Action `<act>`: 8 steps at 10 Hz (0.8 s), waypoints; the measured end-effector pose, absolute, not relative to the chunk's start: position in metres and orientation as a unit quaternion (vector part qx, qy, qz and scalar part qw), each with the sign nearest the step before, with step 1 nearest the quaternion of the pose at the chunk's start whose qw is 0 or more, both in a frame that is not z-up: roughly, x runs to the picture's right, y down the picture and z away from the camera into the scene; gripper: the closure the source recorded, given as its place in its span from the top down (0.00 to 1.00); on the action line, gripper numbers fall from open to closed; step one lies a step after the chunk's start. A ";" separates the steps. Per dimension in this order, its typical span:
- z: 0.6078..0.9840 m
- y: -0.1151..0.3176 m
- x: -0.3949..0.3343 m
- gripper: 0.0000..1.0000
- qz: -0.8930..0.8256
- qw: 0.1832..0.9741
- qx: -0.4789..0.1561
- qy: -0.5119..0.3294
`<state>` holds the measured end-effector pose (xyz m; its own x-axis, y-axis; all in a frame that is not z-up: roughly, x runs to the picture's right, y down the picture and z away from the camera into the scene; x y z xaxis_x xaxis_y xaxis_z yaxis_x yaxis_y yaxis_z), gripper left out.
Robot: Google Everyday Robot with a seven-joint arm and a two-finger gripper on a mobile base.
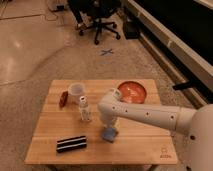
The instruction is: Wipe the white sponge on the table
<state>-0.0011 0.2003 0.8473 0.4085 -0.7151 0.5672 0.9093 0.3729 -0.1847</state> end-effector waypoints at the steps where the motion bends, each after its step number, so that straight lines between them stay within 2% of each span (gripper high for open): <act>1: 0.849 0.193 -0.006 0.70 -0.509 0.804 -0.233 -0.202; 4: 0.856 0.172 -0.003 0.70 -0.516 0.805 -0.220 -0.193; 8: 0.864 0.142 0.035 0.70 -0.504 0.818 -0.222 -0.164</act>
